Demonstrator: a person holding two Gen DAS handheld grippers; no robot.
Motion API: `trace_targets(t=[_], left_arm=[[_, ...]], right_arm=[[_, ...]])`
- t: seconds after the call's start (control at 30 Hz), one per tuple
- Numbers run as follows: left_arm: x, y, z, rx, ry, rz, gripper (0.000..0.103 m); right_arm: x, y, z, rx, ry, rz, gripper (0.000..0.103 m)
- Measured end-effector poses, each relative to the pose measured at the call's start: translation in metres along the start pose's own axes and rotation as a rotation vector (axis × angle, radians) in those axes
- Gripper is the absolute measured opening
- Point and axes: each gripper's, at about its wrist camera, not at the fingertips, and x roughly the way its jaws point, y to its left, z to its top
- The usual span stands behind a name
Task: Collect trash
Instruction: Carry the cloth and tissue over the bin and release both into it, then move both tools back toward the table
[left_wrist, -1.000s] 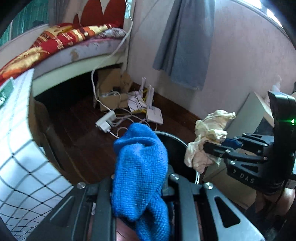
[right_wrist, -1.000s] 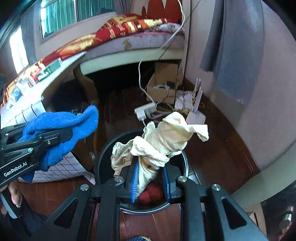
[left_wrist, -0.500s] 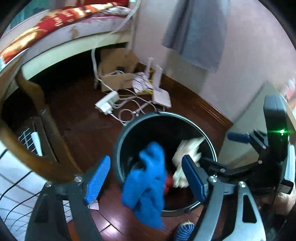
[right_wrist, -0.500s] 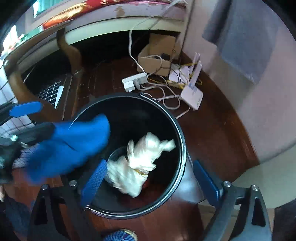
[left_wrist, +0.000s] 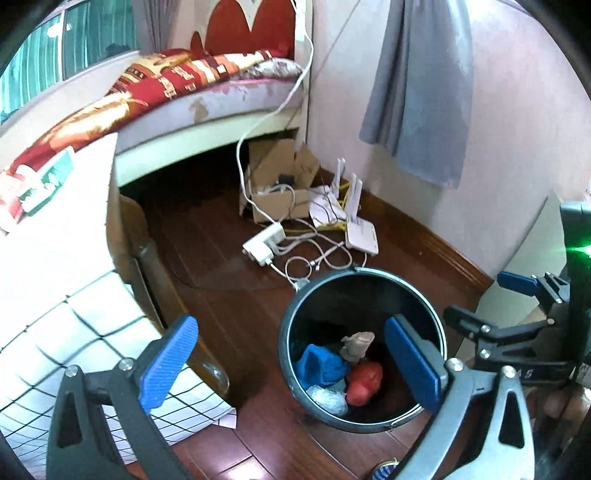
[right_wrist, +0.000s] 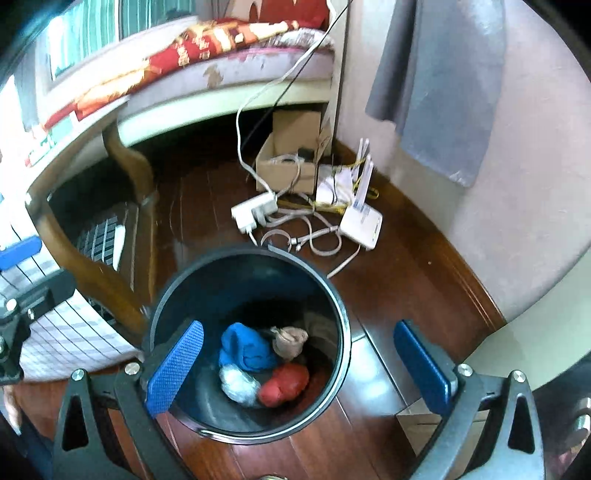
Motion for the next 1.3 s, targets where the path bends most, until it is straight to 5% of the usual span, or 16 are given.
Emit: trace_targets(t=[0.83, 1.03, 1.3], left_arm=[[-0.089, 0.07, 0.005, -0.118, -0.153, 0.123, 0.102], [-0.114, 0.118, -0.006, -0.199, -0.19, 0.198, 0.102], [-0.148, 0.2, -0.029, -0.305, -0.232, 0.362, 0.102]], right_arm=[[-0.073, 0.1, 0.048, -0.119, -0.222, 0.129, 0.103], [-0.078, 0.134, 0.063, -0.121, -0.245, 0.208, 0.103], [-0.088, 0.226, 0.082, -0.266, -0.253, 0.263, 0.103]])
